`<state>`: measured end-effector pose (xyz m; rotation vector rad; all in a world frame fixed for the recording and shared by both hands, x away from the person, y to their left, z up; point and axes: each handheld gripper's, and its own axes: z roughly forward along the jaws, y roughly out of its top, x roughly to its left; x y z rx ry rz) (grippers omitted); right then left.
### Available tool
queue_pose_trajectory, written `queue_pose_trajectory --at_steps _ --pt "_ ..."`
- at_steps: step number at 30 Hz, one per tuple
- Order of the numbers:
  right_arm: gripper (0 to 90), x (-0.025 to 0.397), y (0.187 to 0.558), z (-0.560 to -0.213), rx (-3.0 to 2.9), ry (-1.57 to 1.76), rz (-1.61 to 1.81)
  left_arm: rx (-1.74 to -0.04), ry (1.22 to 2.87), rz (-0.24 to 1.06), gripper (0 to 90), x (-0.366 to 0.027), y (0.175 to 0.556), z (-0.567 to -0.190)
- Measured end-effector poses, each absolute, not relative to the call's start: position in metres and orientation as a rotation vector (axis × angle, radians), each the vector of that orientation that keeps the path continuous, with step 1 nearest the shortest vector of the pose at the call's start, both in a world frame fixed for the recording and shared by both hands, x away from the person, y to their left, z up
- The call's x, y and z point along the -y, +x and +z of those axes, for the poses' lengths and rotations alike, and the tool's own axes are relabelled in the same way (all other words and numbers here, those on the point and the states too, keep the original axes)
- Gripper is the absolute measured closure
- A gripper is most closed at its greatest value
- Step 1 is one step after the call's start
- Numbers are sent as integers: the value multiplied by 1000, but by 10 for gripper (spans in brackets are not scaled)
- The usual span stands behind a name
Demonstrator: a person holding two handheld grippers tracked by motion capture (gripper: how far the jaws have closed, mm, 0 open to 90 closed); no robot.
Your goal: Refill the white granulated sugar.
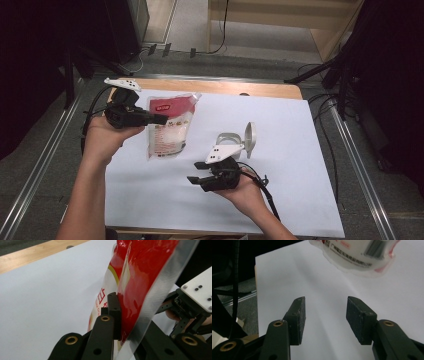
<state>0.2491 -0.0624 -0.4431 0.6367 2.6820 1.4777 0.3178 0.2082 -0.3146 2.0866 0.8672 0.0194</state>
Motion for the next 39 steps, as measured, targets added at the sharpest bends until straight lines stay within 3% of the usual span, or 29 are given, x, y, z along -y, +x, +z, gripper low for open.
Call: queue_pose_trajectory --at_steps 11,39 --pt "504 32 258 -456 -2668 695 1495 -846 2081 -25 900 -205 311 -309" --pt "499 10 272 -494 -2465 894 1462 -844 2108 -112 900 -190 307 -306"
